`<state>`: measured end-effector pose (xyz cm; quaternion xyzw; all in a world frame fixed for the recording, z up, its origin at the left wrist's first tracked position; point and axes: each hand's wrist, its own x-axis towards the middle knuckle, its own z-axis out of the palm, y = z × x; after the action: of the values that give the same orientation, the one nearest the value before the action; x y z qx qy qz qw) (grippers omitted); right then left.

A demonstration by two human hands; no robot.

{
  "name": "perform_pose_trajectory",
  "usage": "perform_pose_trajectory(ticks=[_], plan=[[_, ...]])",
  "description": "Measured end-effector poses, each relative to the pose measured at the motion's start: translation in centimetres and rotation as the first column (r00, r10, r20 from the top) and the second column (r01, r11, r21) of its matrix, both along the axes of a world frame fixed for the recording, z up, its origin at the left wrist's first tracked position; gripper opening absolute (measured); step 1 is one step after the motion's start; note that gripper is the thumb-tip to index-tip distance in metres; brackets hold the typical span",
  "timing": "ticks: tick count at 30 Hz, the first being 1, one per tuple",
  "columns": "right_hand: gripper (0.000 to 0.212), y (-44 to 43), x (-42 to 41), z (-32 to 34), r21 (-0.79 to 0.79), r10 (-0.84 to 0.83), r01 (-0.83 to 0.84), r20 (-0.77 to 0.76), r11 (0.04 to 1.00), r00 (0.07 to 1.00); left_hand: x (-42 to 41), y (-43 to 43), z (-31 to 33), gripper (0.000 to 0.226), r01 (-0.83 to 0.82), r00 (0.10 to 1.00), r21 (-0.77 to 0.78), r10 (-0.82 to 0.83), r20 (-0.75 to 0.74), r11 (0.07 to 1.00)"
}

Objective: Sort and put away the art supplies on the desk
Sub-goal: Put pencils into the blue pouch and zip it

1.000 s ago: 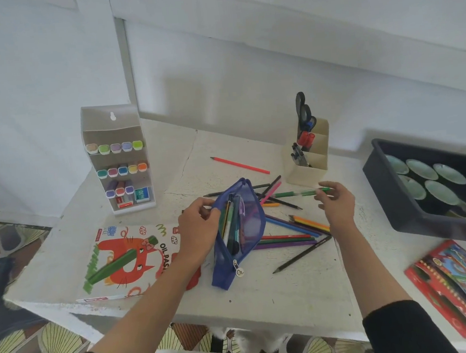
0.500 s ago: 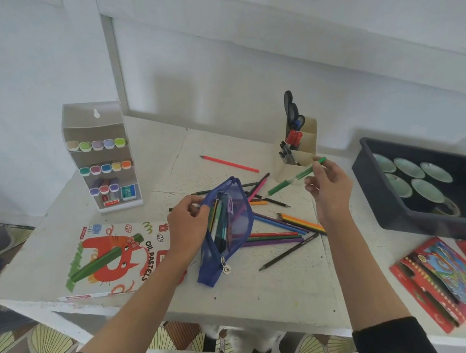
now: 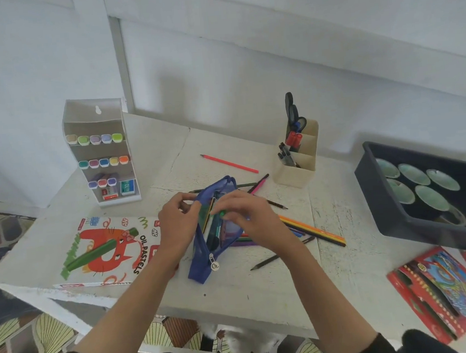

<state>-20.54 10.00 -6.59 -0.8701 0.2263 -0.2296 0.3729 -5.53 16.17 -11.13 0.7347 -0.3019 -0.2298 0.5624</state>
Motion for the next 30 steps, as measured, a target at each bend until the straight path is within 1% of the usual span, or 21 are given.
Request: perform_pose_trajectory(ticks=[2,3,6,10,12,14,16,18,21,23,25,28,30], plan=[[0.032,0.0,0.2,-0.5,-0.054,0.036,-0.043,-0.118,0.998,0.992,0.2,0.0,-0.2,0.006,-0.003,1.000,0.007,0.003,0.008,1.000],[0.035,0.0,0.3,-0.7,-0.069,0.036,-0.047,-0.153,0.997,0.988,0.3,0.1,-0.3,0.006,-0.007,1.000,0.010,0.007,0.008,1.000],[0.038,0.1,0.3,-1.1,-0.070,0.027,-0.039,-0.164,0.997,0.986,0.5,0.2,-0.5,0.006,-0.007,1.000,0.005,0.007,-0.014,1.000],[0.023,0.4,0.1,-0.7,-0.018,0.047,-0.051,-0.173,0.999,0.984,0.7,0.6,-0.8,0.008,-0.002,0.999,0.004,0.002,-0.036,1.000],[0.020,0.8,-0.1,0.0,0.047,0.103,-0.096,-0.173,0.994,0.980,0.8,0.9,-0.9,0.009,-0.001,0.998,0.000,0.001,-0.061,1.000],[0.029,1.4,-0.3,0.4,0.104,0.172,-0.154,-0.204,0.983,0.964,1.0,1.2,-1.0,0.010,0.014,0.998,0.018,-0.012,-0.068,1.000],[0.040,1.9,-0.4,0.3,0.068,0.211,-0.200,-0.252,0.977,0.945,1.0,1.7,-1.0,0.012,0.035,0.996,0.031,-0.033,-0.082,0.999],[0.042,2.3,-0.1,-0.4,0.001,0.218,-0.226,-0.274,0.974,0.937,0.8,2.4,-0.8,0.014,0.061,0.995,0.041,-0.058,-0.086,0.997],[0.028,2.8,0.4,-1.0,-0.072,0.189,-0.209,-0.222,0.975,0.957,0.4,3.7,-0.2,0.019,0.092,0.994,0.047,-0.089,-0.062,0.995],[0.019,2.9,0.6,-1.2,-0.108,0.194,-0.215,-0.179,0.971,0.965,0.2,4.8,0.2,0.031,0.104,0.993,0.028,-0.103,-0.050,0.994],[0.014,3.1,0.8,-1.4,-0.137,0.202,-0.226,-0.168,0.964,0.965,0.2,5.9,0.4,0.042,0.142,0.989,0.024,-0.141,-0.038,0.990],[0.010,3.1,1.1,-1.5,-0.144,0.194,-0.210,-0.122,0.967,0.973,0.2,8.1,0.0,0.055,0.248,0.969,0.019,-0.248,-0.007,0.969],[0.009,3.4,1.3,-1.3,-0.099,0.172,-0.179,-0.078,0.979,0.982,0.0,9.6,-0.5,0.056,0.353,0.934,-0.018,-0.353,-0.048,0.936]])
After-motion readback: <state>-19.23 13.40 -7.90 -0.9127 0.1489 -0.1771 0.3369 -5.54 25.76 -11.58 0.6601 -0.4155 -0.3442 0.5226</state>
